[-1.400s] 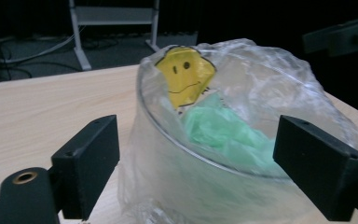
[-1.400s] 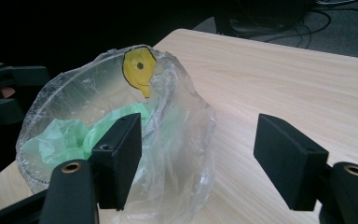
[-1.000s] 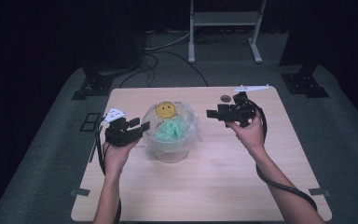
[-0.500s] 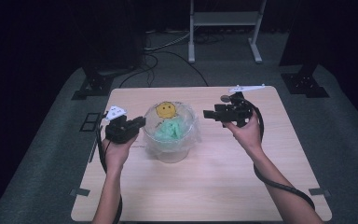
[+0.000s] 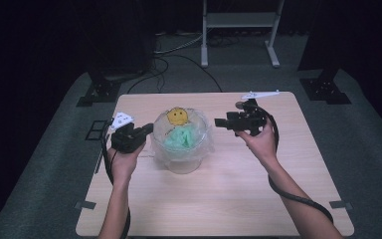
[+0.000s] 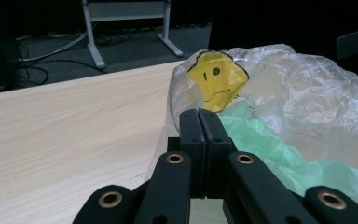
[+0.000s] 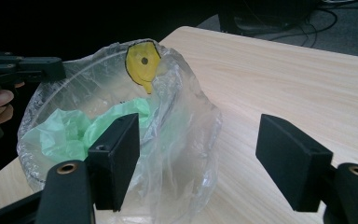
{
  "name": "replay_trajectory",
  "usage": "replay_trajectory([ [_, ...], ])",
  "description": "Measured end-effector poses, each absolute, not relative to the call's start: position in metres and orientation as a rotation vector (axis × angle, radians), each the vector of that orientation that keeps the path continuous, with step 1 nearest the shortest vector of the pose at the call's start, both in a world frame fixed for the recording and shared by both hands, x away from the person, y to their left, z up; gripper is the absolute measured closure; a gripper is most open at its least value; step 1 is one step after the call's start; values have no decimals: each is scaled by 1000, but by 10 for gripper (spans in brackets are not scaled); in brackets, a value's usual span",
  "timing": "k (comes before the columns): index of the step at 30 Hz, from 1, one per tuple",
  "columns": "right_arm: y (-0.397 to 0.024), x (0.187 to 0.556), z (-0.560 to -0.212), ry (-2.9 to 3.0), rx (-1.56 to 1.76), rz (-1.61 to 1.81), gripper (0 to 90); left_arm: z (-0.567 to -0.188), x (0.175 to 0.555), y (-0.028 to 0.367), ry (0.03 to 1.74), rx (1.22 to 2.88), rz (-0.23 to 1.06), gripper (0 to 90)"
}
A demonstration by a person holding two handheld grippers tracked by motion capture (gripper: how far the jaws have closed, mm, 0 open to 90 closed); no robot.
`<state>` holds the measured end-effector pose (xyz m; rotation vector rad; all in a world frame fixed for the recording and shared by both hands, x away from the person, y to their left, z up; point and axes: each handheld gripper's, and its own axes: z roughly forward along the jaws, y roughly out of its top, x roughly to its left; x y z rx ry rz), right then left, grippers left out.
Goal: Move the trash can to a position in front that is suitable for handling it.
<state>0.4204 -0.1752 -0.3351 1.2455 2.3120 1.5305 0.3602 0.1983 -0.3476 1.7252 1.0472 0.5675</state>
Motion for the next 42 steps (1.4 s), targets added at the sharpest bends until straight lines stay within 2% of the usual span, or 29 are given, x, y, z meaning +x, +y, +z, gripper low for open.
replay_trajectory([
  [15,-152,424,-339,2357,1234,1532,288,-341,357,201,1020,1707,558,900],
  [18,-147,426,-343,2362,1246,1528,362,-340,356,202,1016,1701,558,900],
  [26,-135,425,-342,2364,1250,1490,711,-336,355,203,1006,1689,553,900],
  [31,-133,422,-336,2341,1243,1464,872,-336,355,202,1005,1679,544,900],
  [42,-117,417,-317,2366,1195,1459,900,-330,354,189,958,1667,522,900],
])
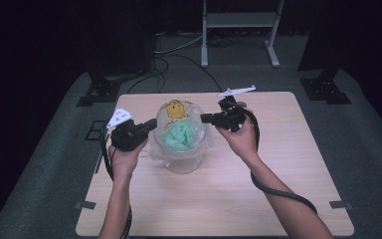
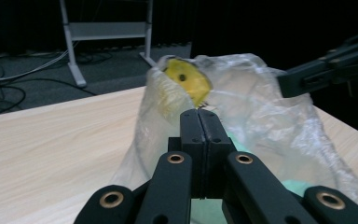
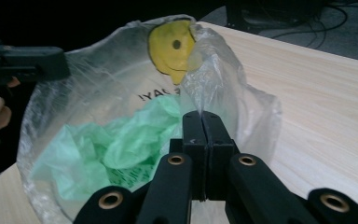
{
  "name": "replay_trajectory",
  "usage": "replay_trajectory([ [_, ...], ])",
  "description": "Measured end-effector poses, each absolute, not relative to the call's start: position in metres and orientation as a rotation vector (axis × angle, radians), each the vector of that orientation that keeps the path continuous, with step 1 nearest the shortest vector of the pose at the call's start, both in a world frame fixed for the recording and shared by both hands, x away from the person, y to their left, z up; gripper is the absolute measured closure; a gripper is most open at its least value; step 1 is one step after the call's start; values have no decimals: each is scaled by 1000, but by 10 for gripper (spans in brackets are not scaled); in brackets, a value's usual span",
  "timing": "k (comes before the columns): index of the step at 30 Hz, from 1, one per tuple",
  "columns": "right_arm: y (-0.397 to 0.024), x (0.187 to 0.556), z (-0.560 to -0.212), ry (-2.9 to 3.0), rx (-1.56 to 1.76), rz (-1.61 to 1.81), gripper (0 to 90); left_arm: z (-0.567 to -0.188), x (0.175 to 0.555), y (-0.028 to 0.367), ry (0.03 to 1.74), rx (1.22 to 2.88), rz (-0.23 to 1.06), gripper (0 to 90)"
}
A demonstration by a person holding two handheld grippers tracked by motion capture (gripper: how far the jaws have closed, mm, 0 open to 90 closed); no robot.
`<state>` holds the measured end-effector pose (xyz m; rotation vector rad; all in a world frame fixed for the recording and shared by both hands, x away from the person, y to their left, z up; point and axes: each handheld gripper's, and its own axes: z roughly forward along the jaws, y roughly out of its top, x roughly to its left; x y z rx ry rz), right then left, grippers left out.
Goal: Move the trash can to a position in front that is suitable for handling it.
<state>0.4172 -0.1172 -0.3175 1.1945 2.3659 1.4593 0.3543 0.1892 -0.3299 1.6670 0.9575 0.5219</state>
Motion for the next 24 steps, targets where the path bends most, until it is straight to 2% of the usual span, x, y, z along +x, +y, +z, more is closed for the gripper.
replay_trajectory([
  [7,-98,417,-310,2413,1172,1494,900,-332,355,175,924,1672,487,900],
  [20,-79,429,-317,2465,1269,1642,897,-345,358,149,890,1716,435,900],
  [24,-77,434,-320,2464,1337,1721,810,-346,358,144,881,1726,431,900],
])
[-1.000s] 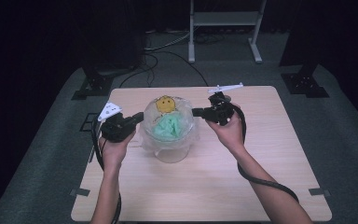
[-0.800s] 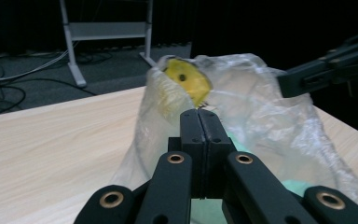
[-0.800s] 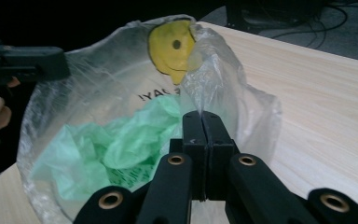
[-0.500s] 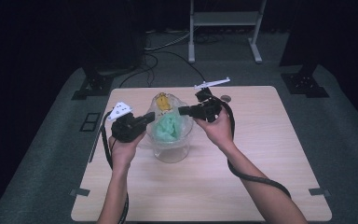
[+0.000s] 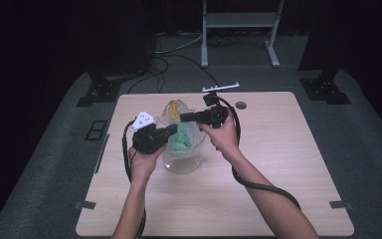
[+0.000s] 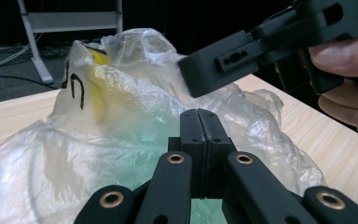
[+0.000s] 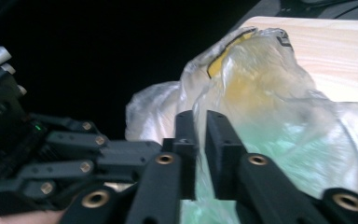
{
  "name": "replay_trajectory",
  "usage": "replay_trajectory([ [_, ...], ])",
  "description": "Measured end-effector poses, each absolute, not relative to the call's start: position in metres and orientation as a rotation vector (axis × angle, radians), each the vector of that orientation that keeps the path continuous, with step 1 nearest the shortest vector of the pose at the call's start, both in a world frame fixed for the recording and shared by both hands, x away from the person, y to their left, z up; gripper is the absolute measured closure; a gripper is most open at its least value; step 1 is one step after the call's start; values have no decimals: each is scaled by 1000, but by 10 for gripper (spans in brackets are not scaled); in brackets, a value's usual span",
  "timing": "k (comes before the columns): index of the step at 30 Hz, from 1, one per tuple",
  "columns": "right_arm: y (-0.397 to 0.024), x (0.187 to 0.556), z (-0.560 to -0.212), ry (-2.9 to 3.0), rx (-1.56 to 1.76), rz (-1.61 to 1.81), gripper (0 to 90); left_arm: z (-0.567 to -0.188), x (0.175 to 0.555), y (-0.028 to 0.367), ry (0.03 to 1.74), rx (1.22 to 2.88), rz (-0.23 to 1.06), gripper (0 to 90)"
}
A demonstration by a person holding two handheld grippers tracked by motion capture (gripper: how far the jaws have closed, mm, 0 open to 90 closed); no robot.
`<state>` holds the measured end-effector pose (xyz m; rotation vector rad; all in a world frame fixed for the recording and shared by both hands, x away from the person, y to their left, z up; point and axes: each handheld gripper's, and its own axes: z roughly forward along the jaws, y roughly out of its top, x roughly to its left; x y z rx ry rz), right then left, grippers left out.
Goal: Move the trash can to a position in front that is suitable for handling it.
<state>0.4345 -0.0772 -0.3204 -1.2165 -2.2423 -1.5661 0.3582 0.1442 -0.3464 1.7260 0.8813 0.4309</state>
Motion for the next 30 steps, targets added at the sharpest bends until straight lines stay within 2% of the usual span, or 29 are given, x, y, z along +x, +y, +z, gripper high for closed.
replay_trajectory([
  [6,-74,440,-323,-2175,-1226,-1564,628,-347,357,141,873,1738,427,900],
  [9,-70,441,-323,-2182,-1220,-1556,572,-347,357,137,863,1744,424,900],
  [12,-64,441,-322,-2225,-1231,-1530,554,-348,358,134,856,1749,417,900],
  [15,-57,442,-322,-2282,-1261,-1493,625,-348,357,134,849,1754,417,900],
  [18,-53,442,-323,-2325,-1297,-1457,815,-347,356,135,843,1757,420,898],
  [20,-54,441,-323,-2325,-1298,-1462,883,-347,354,138,839,1741,409,868],
  [24,-56,441,-323,-2324,-1307,-1469,897,-344,349,146,844,1701,414,701],
  [25,-58,442,-323,-2313,-1308,-1473,899,-343,348,148,847,1695,416,635],
  [27,-60,442,-323,-2295,-1306,-1487,900,-341,344,153,842,1674,424,576],
  [29,-63,442,-323,-2281,-1302,-1495,900,-339,341,158,839,1661,428,476],
  [30,-65,442,-323,-2270,-1301,-1505,900,-339,339,160,830,1652,429,459],
])
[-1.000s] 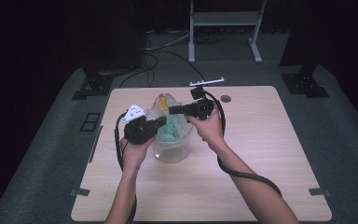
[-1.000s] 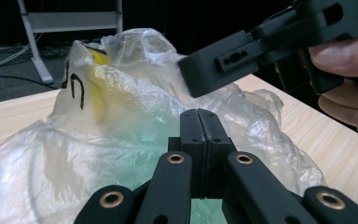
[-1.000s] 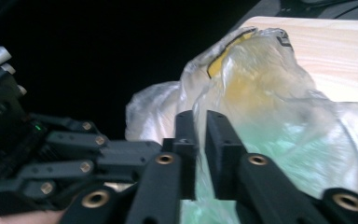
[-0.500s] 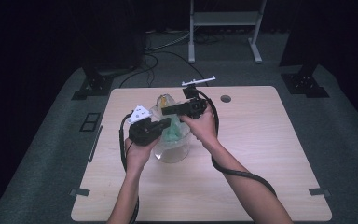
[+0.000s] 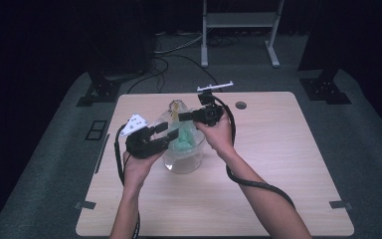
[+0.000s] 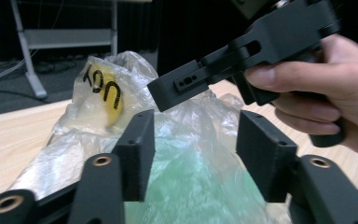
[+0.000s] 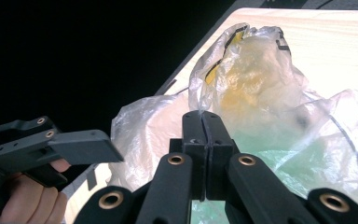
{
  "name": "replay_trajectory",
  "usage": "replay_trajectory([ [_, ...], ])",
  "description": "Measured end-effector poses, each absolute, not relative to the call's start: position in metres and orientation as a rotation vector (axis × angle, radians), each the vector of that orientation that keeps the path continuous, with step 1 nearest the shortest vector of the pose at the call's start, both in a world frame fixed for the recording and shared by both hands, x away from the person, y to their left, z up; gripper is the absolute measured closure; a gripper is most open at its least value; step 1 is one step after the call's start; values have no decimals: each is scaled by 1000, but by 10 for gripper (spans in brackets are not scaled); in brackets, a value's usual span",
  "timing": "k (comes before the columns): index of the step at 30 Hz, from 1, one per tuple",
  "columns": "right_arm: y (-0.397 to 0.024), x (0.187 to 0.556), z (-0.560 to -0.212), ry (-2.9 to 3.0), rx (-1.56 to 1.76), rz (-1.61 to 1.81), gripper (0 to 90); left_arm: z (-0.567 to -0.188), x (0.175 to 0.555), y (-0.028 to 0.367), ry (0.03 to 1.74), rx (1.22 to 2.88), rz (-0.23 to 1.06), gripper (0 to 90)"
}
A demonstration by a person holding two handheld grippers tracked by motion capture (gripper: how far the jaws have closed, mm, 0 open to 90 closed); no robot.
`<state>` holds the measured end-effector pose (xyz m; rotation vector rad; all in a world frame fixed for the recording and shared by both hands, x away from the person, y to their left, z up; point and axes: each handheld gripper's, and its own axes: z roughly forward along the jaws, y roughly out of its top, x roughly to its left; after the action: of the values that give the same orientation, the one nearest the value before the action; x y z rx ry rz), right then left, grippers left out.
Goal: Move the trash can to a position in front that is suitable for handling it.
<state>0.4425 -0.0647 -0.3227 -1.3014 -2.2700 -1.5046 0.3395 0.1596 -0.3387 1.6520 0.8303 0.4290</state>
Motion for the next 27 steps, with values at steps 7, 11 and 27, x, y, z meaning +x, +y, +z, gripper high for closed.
replay_trajectory([
  [7,-72,445,-320,-2228,-1298,-1530,900,-337,327,171,817,1611,442,272],
  [11,-76,446,-317,-2208,-1297,-1549,900,-338,321,178,824,1597,460,200],
  [27,-88,445,-294,-2185,-1304,-1621,900,-347,312,193,844,1591,481,96],
])
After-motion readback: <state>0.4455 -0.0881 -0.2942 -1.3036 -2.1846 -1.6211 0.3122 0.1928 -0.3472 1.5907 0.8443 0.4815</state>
